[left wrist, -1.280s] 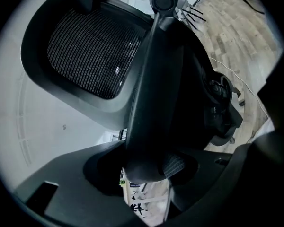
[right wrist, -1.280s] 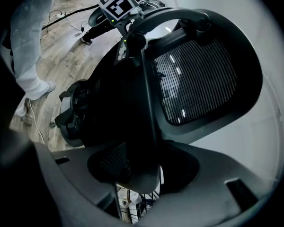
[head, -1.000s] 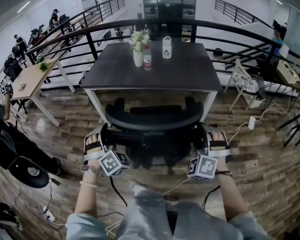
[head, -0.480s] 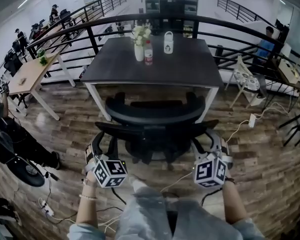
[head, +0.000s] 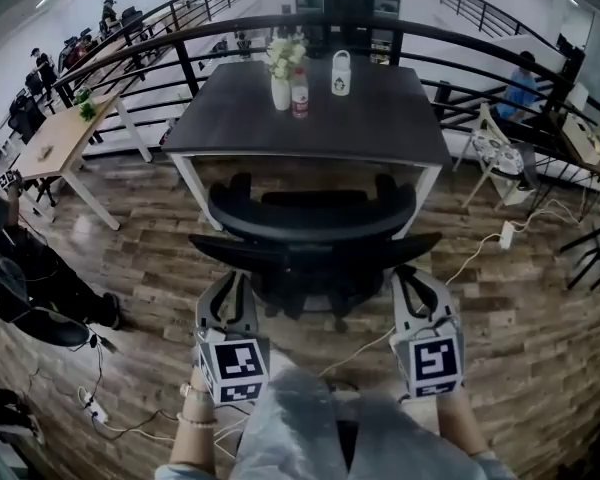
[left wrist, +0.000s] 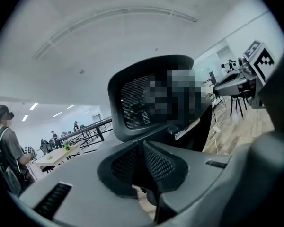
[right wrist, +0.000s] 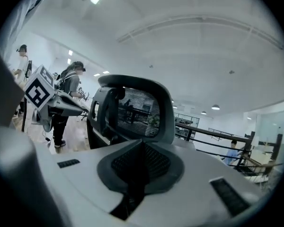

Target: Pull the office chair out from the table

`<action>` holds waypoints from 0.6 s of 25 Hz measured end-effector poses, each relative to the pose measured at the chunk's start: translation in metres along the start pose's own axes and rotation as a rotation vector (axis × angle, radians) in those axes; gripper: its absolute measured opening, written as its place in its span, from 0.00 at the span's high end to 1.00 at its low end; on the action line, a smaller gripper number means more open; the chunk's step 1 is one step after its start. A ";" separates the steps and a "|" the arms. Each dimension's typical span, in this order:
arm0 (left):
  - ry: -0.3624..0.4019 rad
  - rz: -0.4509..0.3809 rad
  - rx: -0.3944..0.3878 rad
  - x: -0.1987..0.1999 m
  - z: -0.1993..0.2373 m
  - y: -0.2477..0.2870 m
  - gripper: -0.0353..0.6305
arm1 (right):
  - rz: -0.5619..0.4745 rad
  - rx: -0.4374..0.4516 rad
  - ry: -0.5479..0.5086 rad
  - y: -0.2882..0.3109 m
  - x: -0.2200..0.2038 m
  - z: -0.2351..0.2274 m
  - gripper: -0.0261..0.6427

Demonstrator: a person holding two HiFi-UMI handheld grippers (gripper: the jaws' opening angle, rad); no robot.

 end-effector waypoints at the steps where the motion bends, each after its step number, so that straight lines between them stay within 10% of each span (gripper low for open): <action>1: -0.014 -0.006 -0.002 0.003 -0.002 -0.002 0.89 | -0.005 -0.005 0.013 -0.002 0.001 0.000 0.96; 15: -0.084 -0.043 -0.104 0.032 -0.033 -0.012 0.94 | 0.036 0.071 0.065 -0.008 -0.006 0.016 0.96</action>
Point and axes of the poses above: the fingertips, and each gripper's own axes: y forward along the fingers, z to its left, x out of its top, the point moved 3 cm from there along -y, backward along the fingers, and after that the axes turned 6 degrees about -z, right-handed, at the moved point
